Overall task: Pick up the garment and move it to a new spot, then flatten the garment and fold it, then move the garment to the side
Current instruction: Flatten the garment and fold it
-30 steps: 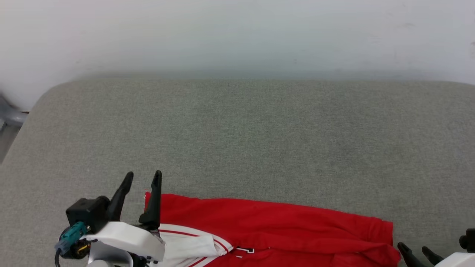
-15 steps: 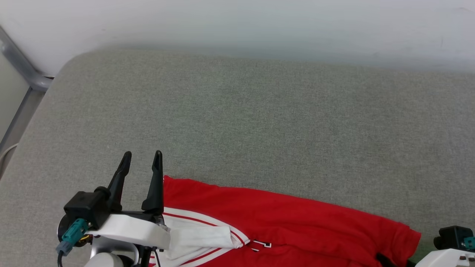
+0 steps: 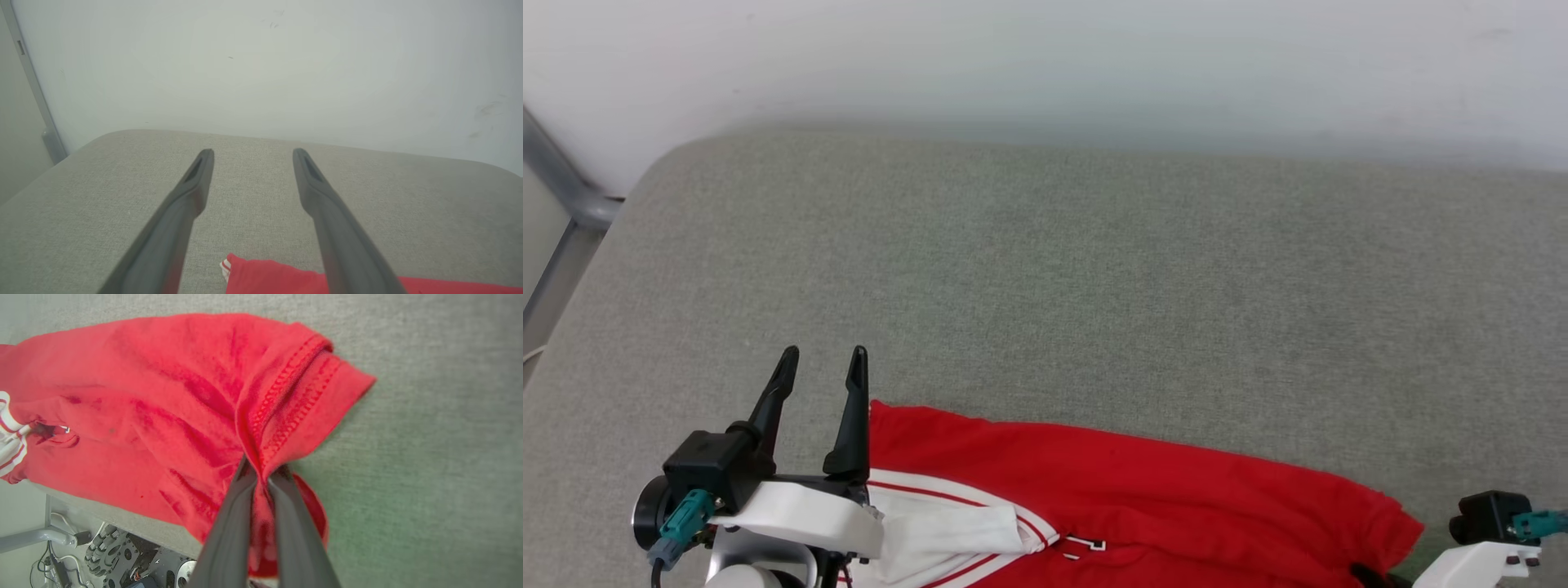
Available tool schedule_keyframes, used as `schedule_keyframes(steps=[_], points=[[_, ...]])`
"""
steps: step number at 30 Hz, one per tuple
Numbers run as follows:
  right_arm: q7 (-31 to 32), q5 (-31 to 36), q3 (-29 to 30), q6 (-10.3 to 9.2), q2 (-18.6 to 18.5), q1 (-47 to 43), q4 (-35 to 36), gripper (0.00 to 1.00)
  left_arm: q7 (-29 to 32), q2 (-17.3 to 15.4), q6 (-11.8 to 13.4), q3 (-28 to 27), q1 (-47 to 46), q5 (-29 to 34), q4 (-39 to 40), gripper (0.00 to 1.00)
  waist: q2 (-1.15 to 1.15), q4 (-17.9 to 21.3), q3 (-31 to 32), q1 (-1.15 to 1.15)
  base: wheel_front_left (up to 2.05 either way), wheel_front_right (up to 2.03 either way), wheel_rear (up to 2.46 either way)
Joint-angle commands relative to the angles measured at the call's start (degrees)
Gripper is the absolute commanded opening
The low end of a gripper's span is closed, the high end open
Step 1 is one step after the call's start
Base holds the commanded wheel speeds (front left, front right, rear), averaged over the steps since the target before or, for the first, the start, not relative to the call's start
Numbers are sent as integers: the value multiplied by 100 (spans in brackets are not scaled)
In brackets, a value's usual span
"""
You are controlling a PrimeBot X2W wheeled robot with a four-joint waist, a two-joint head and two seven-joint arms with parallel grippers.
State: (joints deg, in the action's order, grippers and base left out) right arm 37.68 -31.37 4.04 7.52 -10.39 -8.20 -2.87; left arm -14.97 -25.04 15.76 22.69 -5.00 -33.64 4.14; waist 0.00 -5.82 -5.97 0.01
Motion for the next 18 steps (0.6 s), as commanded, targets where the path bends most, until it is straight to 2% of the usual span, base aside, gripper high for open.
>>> schedule_keyframes(steps=[1, 7, 14, 17, 18], points=[[-13, 20, 8, -7, -56, 57, 41, 0, -12, -40, 30, -20, 55, 24, 10, 100, 0, 63, 81, -1, 0, 0, 0], [104, 38, 295, -8, -279, 107, 134, 0, 55, -97, 100, -15, 147, 34, 58, 100, 0, 254, 343, -1, 0, 0, 0], [307, -47, 1176, -7, -496, -136, -32, 0, 139, -169, 178, 50, 243, 104, 73, 100, 0, 343, 528, -1, 0, 0, 0], [465, -177, 1515, -6, -434, -157, -48, 0, 156, -206, 212, 49, 277, 122, 92, 100, 0, 384, 571, -1, 0, 0, 0], [578, -409, 1597, -6, -306, -114, -62, 0, 166, -223, 233, 44, 298, 125, 97, 100, 0, 401, 581, -1, 0, 0, 0]])
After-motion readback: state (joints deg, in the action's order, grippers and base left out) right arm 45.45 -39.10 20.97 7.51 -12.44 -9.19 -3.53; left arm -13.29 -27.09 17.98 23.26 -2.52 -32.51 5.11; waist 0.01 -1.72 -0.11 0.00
